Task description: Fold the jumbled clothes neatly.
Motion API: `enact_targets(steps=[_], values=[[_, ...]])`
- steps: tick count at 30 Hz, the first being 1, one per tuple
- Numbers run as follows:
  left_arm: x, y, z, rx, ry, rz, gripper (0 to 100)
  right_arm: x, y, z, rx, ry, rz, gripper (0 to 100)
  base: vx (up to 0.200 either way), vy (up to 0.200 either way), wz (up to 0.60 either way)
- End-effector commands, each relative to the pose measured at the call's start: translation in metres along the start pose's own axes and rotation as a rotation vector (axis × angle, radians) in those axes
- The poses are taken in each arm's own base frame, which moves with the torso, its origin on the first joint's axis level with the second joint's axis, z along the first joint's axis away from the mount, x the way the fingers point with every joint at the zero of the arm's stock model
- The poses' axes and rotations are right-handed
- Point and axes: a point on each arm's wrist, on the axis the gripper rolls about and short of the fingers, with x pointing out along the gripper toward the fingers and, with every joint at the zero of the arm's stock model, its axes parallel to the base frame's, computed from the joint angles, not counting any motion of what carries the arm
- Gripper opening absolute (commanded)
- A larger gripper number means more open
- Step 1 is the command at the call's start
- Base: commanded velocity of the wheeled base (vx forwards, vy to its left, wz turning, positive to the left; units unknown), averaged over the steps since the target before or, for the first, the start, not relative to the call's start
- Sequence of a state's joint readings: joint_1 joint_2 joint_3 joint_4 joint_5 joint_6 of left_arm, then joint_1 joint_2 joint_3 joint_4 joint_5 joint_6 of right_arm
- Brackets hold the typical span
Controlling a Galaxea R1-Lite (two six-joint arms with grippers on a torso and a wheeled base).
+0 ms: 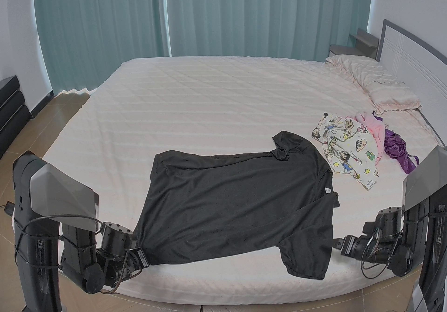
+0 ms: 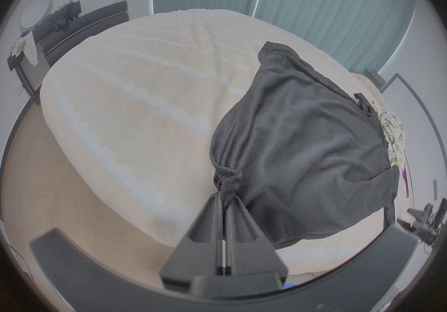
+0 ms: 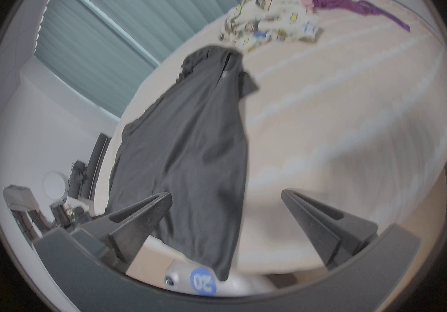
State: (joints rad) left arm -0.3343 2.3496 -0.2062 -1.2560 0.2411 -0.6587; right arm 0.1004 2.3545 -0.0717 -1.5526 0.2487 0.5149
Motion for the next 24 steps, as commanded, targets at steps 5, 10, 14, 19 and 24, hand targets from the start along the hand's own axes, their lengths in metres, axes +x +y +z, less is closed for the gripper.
enact_targets(steps=[5, 10, 14, 19, 24], values=[[0.000, -0.001, -0.001, -0.005, 0.006, -0.010, 0, -0.008, 0.016, -0.023, 0.023, 0.109, 0.031, 100, 0.000, 0.000, 0.00], [0.001, 0.000, -0.001, -0.005, 0.008, -0.007, 0, -0.006, 0.023, -0.039, -0.008, 0.204, 0.024, 100, 0.000, 0.000, 0.00], [0.001, 0.000, -0.001, -0.005, 0.010, -0.005, 0, -0.005, 0.025, -0.046, -0.031, 0.242, 0.008, 100, 0.000, 0.000, 0.00], [0.002, 0.000, -0.001, -0.005, 0.009, -0.006, 0, -0.003, 0.026, -0.050, -0.056, 0.240, -0.025, 100, 0.000, 0.000, 0.00], [0.001, 0.000, -0.001, -0.005, 0.010, -0.005, 0, -0.002, 0.026, -0.052, -0.077, 0.241, -0.037, 0, 0.000, 0.000, 0.00]])
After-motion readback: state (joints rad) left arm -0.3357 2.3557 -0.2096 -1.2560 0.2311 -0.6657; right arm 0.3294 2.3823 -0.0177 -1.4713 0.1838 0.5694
